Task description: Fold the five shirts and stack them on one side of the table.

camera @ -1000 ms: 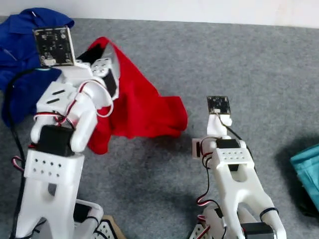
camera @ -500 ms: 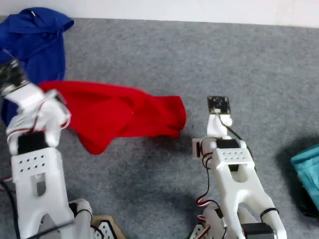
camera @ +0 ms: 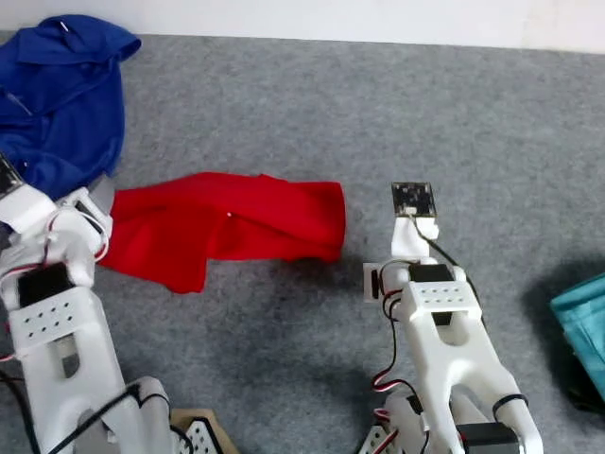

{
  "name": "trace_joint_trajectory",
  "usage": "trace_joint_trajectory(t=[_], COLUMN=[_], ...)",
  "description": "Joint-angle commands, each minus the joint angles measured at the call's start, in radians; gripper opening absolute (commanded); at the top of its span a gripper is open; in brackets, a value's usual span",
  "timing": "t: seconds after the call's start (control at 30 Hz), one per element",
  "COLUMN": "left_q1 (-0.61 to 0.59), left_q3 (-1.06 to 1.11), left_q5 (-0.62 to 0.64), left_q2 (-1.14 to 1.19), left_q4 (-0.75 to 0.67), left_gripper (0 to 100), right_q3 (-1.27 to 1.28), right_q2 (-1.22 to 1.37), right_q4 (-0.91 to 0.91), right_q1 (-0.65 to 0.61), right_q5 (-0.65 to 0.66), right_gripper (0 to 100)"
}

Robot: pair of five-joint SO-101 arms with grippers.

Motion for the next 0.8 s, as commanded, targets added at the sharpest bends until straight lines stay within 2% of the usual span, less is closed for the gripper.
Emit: trace_joint_trajectory(t=[0.0, 0.17, 0.3, 0.43, 0.77], left_q1=[0.019, 0.242, 0.438, 0.438, 0.487], left_q3=[-0.148, -0.165, -0.101, -0.067, -0.068], left_q5=[0.008, -0.02, -0.089, -0.106, -0.362], left_q2=[-0.058, -0.214, -0.32, -0.274, 0.03], left_q4=[0.239, 0.545, 0.68, 0.661, 0.743], left_gripper=[24, 23, 23, 23, 23], right_q3=[-0.01, -0.013, -0.015, -0.015, -0.015], right_q2=[-0.022, -0.022, -0.022, -0.022, -0.022], right_q4=[-0.016, -0.013, -0.012, -0.01, -0.01], right_q1=[-0.015, -0.015, -0.012, -0.01, -0.01], right_q5=[0.021, 0.025, 0.026, 0.026, 0.026], right_gripper=[0.8, 0.8, 0.8, 0.8, 0.8])
